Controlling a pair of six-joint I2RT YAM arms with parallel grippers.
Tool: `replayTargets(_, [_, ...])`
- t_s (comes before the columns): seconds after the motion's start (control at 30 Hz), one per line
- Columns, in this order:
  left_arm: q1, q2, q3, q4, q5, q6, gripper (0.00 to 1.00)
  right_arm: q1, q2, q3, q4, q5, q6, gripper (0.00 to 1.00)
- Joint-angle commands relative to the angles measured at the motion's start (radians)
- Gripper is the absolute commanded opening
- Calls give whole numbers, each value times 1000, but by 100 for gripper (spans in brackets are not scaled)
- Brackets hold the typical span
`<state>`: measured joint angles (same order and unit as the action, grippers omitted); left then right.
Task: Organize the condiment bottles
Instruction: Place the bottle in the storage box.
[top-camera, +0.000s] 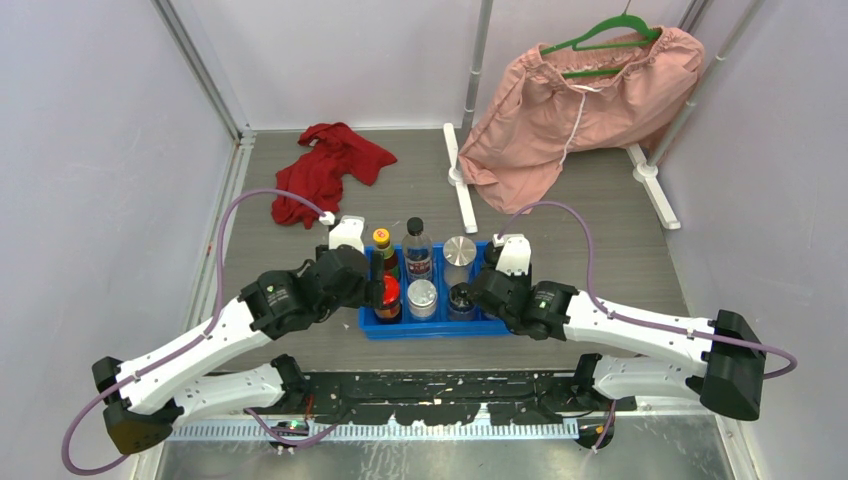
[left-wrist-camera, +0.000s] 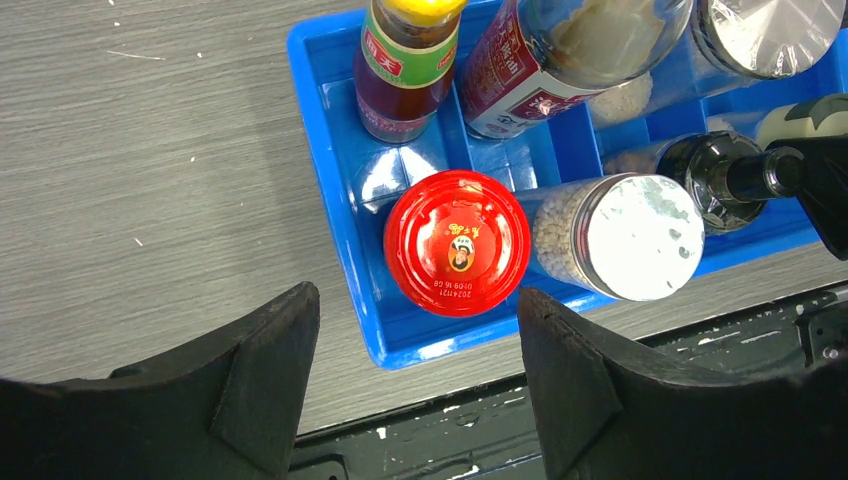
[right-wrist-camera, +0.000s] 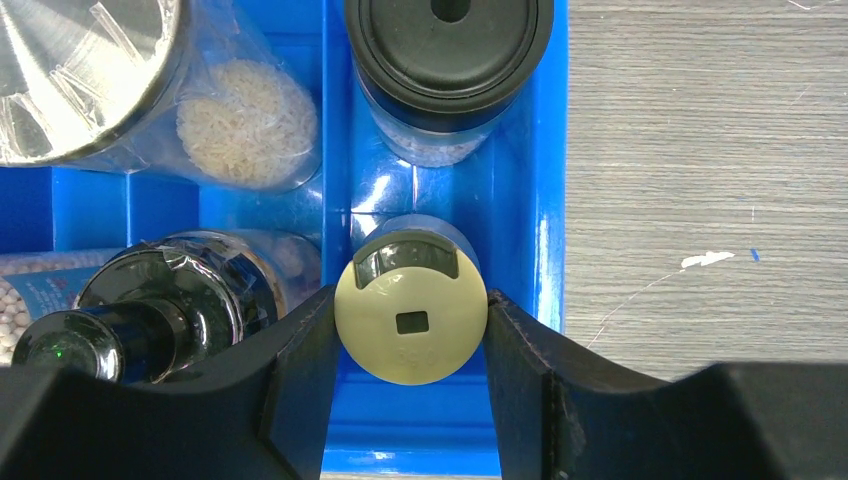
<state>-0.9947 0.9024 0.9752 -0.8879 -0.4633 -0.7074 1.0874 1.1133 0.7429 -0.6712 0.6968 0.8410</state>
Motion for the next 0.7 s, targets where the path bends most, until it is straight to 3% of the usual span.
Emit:
replayTargets(0.0, [-3, -13, 5, 15, -20, -11, 73, 6, 4, -1, 31, 15, 26, 35])
replayTargets(0.13, [-4, -10, 6, 16, -20, -9, 73, 5, -7, 1, 19, 18, 27, 36])
replayTargets(0.3, [-4, -8, 8, 18, -18, -10, 73, 6, -9, 10, -5, 24, 32, 49])
replayTargets(0.67, [-4, -11, 7, 17, -18, -8, 73, 13, -18, 9, -12, 27, 36, 67])
